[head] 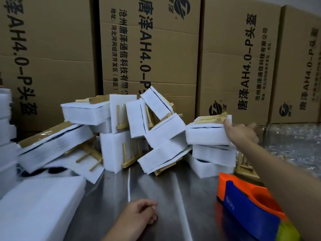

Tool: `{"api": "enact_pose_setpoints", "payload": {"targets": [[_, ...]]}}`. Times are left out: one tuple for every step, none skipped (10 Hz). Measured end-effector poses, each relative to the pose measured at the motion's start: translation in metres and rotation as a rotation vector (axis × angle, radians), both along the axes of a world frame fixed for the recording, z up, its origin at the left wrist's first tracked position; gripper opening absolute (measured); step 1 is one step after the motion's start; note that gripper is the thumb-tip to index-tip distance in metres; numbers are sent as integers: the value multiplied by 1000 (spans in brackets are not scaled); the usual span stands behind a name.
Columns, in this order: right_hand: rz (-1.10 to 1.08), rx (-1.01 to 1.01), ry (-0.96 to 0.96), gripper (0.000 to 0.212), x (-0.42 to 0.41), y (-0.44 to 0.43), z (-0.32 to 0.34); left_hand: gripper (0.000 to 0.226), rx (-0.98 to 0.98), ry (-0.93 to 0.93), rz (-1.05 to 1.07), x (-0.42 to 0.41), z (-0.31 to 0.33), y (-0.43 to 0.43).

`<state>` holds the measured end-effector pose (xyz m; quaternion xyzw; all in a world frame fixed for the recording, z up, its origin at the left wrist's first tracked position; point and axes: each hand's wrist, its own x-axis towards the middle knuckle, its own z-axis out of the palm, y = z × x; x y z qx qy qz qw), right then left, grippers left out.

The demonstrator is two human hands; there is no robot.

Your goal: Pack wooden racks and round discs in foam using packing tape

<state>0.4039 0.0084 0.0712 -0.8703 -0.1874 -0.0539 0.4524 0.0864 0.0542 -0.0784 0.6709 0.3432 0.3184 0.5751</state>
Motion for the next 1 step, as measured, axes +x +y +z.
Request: {"api": "enact_pose_setpoints", "payload": {"targets": [[14,194,-60,66,-13,-6,6,20,154,-13,93,-2,2,-5]]}}
